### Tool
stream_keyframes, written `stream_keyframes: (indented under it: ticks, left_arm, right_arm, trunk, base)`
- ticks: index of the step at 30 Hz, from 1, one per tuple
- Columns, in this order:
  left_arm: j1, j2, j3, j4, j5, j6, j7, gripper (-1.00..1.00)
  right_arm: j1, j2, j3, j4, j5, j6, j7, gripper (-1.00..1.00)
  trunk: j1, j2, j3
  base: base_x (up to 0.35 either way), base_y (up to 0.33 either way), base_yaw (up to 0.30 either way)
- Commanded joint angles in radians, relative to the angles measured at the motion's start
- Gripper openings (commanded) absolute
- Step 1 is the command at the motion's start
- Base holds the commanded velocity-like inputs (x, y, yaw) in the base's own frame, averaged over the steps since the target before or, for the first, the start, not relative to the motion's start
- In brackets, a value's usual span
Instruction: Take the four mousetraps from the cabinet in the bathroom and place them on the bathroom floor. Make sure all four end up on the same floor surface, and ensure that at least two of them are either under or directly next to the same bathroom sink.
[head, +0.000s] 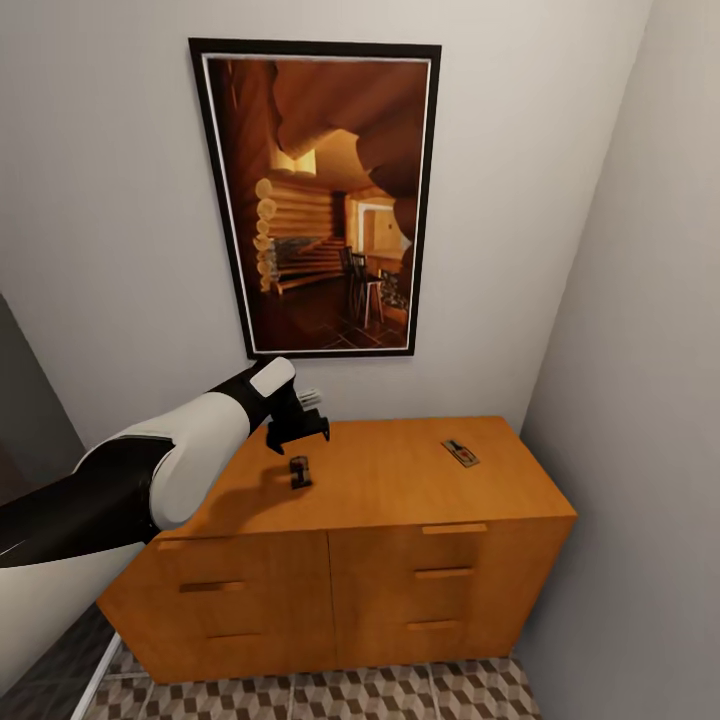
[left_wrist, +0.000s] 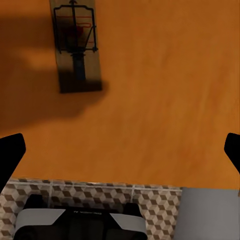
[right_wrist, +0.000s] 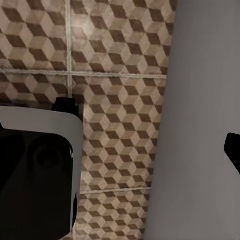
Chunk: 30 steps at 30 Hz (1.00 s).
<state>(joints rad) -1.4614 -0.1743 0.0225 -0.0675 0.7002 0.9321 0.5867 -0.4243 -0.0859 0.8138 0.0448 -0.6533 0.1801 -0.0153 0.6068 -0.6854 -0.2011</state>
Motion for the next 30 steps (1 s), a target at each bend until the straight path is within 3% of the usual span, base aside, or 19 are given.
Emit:
stream_keyframes:
  ticks: [1,30]
  left_arm:
    - [0.000,0.000,0.002,-0.002,0.007,0.002,0.014,1.00]
    - [0.000,0.000,-0.002,0.004,0.006,0.003,0.041,1.00]
  right_arm:
    - [-0.001,0.000,0.008,0.000,-0.008,0.004,-0.002,1.00]
    - [-0.001,0.000,0.008,-0.001,-0.011,0.003,-0.001,1.00]
  trunk:
    - [0.004,-0.009,-0.005]
    - [0.115,-0.212,-0.096]
  base:
    - [0.000,0.000,0.000]
    - [0.000,0.000,0.000]
